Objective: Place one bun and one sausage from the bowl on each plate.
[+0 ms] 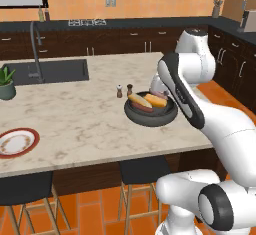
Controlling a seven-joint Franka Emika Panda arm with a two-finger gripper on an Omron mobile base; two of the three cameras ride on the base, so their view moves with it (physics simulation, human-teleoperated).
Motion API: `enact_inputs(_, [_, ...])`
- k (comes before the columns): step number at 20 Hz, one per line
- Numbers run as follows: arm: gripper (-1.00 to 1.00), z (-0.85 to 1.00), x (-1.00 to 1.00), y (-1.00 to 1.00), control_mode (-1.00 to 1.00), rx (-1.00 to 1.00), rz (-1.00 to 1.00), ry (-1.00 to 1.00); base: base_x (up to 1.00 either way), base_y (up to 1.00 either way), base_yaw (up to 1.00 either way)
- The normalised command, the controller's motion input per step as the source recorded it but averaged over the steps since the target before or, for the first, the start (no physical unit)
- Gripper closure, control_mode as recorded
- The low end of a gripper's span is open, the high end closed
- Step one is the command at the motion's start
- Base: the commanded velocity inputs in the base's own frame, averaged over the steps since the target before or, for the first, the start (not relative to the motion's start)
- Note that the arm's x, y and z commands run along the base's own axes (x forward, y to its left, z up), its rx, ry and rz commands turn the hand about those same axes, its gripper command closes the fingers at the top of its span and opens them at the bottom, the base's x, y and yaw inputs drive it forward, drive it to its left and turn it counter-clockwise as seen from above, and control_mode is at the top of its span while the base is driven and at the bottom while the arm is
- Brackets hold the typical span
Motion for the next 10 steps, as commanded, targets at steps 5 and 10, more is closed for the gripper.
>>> enact_inputs(5, [-1.0,-0.46,0.52,0.03,-1.0,0.0,0.0,0.01,0.0,0.0,0.0])
enact_inputs(10, [-1.0,-0.67,0.98,-0.13,-1.0,0.0,0.0,0.02,0.0,0.0,0.0])
